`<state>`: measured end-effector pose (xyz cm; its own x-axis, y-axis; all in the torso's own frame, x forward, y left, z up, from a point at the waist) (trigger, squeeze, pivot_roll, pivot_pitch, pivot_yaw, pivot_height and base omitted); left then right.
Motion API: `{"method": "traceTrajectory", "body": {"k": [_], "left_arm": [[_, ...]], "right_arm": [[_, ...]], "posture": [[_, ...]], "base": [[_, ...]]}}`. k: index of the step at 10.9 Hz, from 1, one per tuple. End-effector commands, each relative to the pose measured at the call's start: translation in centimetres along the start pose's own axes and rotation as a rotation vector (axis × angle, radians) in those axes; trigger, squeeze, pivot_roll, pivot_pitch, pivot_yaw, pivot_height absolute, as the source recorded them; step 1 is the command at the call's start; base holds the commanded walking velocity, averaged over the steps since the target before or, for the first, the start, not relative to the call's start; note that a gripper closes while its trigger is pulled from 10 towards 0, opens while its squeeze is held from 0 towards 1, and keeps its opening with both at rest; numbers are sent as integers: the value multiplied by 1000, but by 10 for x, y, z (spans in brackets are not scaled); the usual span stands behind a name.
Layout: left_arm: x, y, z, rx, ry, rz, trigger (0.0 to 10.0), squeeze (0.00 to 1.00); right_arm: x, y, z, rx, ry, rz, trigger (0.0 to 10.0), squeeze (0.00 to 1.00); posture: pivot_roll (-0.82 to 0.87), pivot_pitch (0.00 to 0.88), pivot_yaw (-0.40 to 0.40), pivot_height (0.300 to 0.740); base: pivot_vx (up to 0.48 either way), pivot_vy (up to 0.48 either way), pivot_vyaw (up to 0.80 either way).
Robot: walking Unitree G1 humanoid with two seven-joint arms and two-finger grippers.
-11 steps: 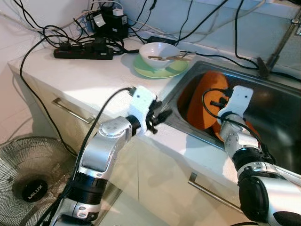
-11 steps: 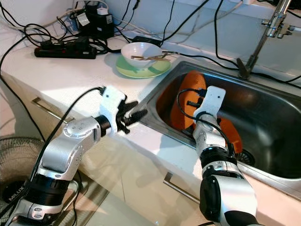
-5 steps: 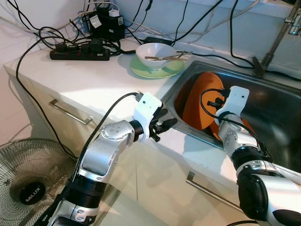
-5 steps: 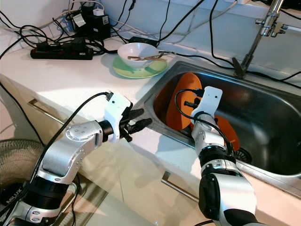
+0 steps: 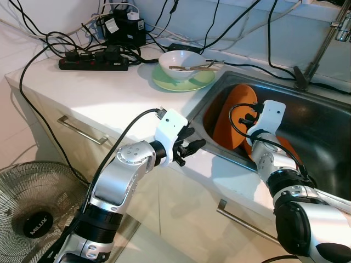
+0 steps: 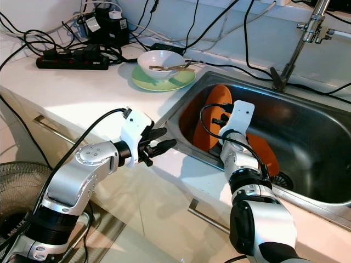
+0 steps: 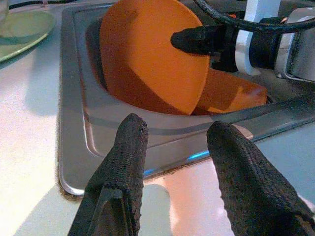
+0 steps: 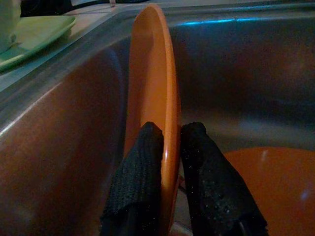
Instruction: Kitchen organization
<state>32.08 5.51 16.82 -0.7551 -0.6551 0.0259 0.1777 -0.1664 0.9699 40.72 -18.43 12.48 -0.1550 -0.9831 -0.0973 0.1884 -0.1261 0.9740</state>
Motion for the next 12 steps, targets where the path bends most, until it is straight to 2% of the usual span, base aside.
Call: {"method": "traceTrajectory", "body": {"k": [1, 2, 3, 4, 5, 8, 11, 12], "left_arm": [[4, 6, 1, 13, -26, -11, 10000, 0], [4, 6, 1, 13, -26, -12, 10000, 0], [4, 6, 1, 11, -25, -14, 10000, 0], [4, 6, 1, 11, -24, -15, 10000, 0], [4, 6, 1, 10, -24, -16, 10000, 0], [4, 5, 0, 8, -27, -18, 10000, 0], [4, 4, 0, 3, -31, -20, 10000, 0], [5, 4, -1, 3, -34, -18, 10000, 0]], "right_arm": [[-5, 1, -1, -11, 17, 9, 10000, 0], [-3, 2, -1, -6, 10, 29, 10000, 0], [0, 5, -1, 12, -11, 53, 10000, 1000], [3, 11, -1, 44, -34, 82, 10000, 1000], [5, 21, -2, 92, -61, 142, 10000, 0], [10, 27, -1, 122, -95, 182, 10000, 0], [20, 41, 1, 217, -171, 306, 10000, 0], [21, 43, 1, 223, -178, 323, 10000, 0]], "posture": [[253, 18, -43, 740], [253, 16, -43, 740], [253, 16, -43, 740], [253, 16, -43, 740], [252, 17, -43, 740], [252, 15, -42, 740], [251, 15, -41, 740], [250, 15, -40, 740]], "base": [[0, 0, 0], [0, 0, 0], [0, 0, 0], [0, 0, 0], [0, 0, 0], [0, 0, 0], [0, 0, 0], [0, 0, 0]]}}
Point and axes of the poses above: a point about 5 cm out from each wrist's last joint towards the gripper, its own z axis pointing back from the gripper into the wrist, its own y axis along the axis of the wrist's last joint, x = y × z, the point moved 2 cm from there along -z, pointing out of the wrist towards the gripper, and after that the axes turned 5 degrees about z, right-handed, at the moved point
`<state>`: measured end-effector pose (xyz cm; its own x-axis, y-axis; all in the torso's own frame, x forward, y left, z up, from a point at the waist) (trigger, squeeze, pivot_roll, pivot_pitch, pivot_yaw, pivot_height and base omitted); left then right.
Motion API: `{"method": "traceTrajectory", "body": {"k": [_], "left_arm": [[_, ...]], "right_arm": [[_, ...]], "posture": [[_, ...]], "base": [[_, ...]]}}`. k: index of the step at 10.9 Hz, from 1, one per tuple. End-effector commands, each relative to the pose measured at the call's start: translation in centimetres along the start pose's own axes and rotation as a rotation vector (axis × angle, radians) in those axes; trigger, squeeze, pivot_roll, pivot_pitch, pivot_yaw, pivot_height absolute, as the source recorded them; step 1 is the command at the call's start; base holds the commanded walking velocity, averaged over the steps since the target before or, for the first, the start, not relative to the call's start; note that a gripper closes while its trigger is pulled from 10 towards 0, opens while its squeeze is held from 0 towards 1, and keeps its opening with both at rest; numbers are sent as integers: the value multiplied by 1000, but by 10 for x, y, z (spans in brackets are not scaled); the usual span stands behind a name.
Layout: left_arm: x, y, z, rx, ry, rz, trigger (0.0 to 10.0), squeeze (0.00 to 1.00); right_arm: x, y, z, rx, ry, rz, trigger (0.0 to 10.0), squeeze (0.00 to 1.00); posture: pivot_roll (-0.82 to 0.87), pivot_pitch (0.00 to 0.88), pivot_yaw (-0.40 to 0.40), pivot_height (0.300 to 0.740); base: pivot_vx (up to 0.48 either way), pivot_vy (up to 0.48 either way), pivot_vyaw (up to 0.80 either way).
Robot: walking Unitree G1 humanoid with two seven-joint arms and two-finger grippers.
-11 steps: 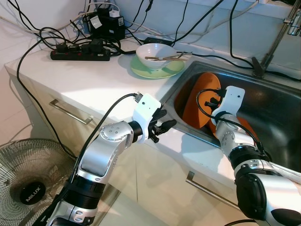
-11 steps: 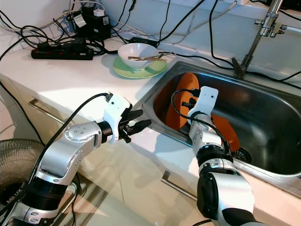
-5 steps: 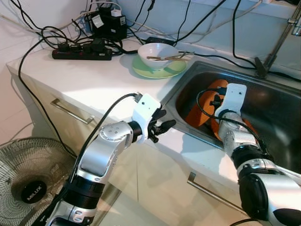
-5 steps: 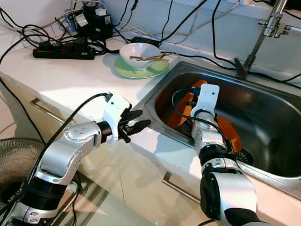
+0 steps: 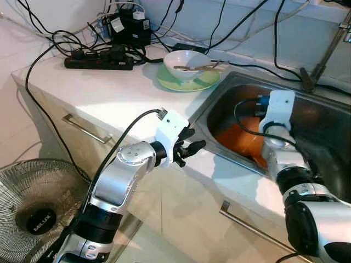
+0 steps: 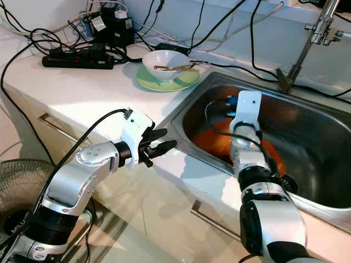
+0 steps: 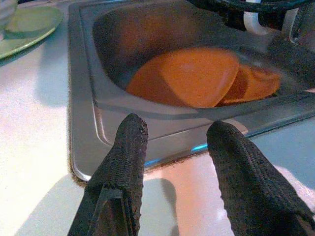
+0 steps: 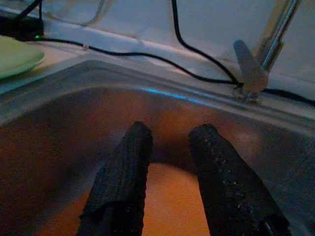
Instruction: Kitchen organization
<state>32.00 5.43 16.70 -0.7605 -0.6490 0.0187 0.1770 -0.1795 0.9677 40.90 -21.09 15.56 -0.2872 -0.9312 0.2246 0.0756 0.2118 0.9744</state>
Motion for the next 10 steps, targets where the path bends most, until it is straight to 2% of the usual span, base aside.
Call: {"method": "traceTrajectory", "body": {"k": [1, 3, 4, 5, 6, 7, 8, 10], "left_arm": [[6, 5, -1, 12, -34, -7, 10000, 0], [6, 4, -1, 13, -35, -8, 10000, 0], [4, 7, -1, 31, -20, -15, 10000, 0], [-2, 14, -1, 91, 48, -39, 10000, 0], [-11, 21, -1, 143, 135, -90, 10000, 0], [-30, 36, 3, 276, 329, -173, 10000, 0], [-37, 45, 9, 373, 420, -166, 10000, 0], [-50, 48, 21, 466, 553, -160, 10000, 0]], "right_arm": [[1, 9, -2, 38, -8, 16, 10000, 0], [-2, 7, 0, 40, -4, 18, 10000, 0], [-6, 9, 0, 52, 16, -13, 10000, 0], [-15, 15, 2, 80, 78, -118, 10000, 0], [-24, 23, 4, 122, 138, -168, 10000, 0], [-43, 45, 15, 261, 241, -231, 10000, 0], [-50, 56, 22, 339, 275, -269, 10000, 0], [-55, 60, 32, 413, 306, -272, 10000, 0]], "posture": [[250, 15, -40, 740], [251, 15, -40, 740], [251, 15, -40, 740], [248, 16, -38, 740], [248, 16, -38, 740], [242, 16, -37, 740], [236, 18, -36, 740], [232, 18, -38, 740]], "base": [[0, 0, 0], [0, 0, 0], [0, 0, 0], [0, 0, 0], [0, 0, 0], [0, 0, 0], [0, 0, 0], [0, 0, 0]]}}
Point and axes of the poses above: a point about 5 cm out from each wrist's last joint towards the gripper, its own z axis pointing back from the gripper into the wrist, its own y axis along the axis of the wrist's last joint, x = y × z, the point moved 2 cm from there along -z, pointing out of the wrist towards the gripper, and after that the axes turned 5 degrees about z, right-handed, at the moved point
